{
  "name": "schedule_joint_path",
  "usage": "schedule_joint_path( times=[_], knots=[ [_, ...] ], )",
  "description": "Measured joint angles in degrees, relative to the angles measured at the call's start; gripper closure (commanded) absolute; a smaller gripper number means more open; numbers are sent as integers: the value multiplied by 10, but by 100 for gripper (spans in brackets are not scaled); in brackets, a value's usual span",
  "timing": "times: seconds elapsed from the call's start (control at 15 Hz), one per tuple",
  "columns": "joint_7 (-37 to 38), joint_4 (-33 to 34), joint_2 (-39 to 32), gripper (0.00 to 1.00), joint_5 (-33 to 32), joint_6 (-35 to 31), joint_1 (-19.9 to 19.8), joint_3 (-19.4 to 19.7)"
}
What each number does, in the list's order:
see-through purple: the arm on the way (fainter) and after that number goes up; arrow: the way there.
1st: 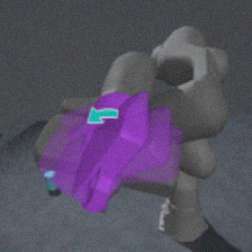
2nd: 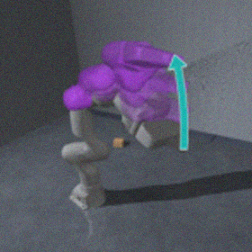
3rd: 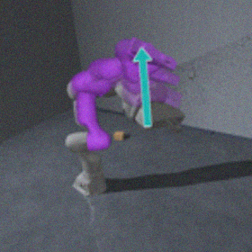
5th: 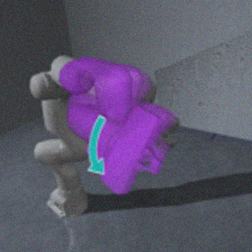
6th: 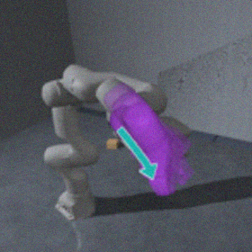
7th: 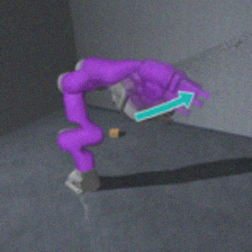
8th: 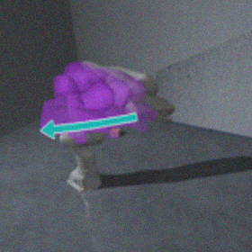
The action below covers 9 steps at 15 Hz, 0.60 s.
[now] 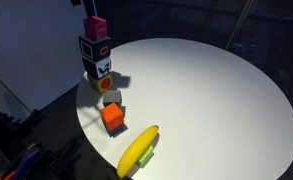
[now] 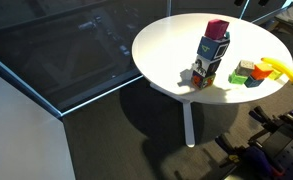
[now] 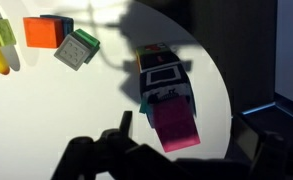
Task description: Pick up the pink block and put it on the orange block
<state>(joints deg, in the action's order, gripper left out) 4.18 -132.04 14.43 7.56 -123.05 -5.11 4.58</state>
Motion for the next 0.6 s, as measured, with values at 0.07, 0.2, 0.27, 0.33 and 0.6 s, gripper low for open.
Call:
schedule_joint_path(
  times=[0.07, 0.2, 0.27, 0.33, 0.6],
  knots=[
    [0, 11, -10, 0, 0, 0, 2, -2],
    [0, 32, -28, 0, 0, 0, 3, -3],
    [0, 43, -37, 0, 0, 1, 4, -3],
    [0, 53, -45, 0, 0, 1, 4, -3],
    [0, 98, -85, 0, 0, 8, 6, -4]
  ],
)
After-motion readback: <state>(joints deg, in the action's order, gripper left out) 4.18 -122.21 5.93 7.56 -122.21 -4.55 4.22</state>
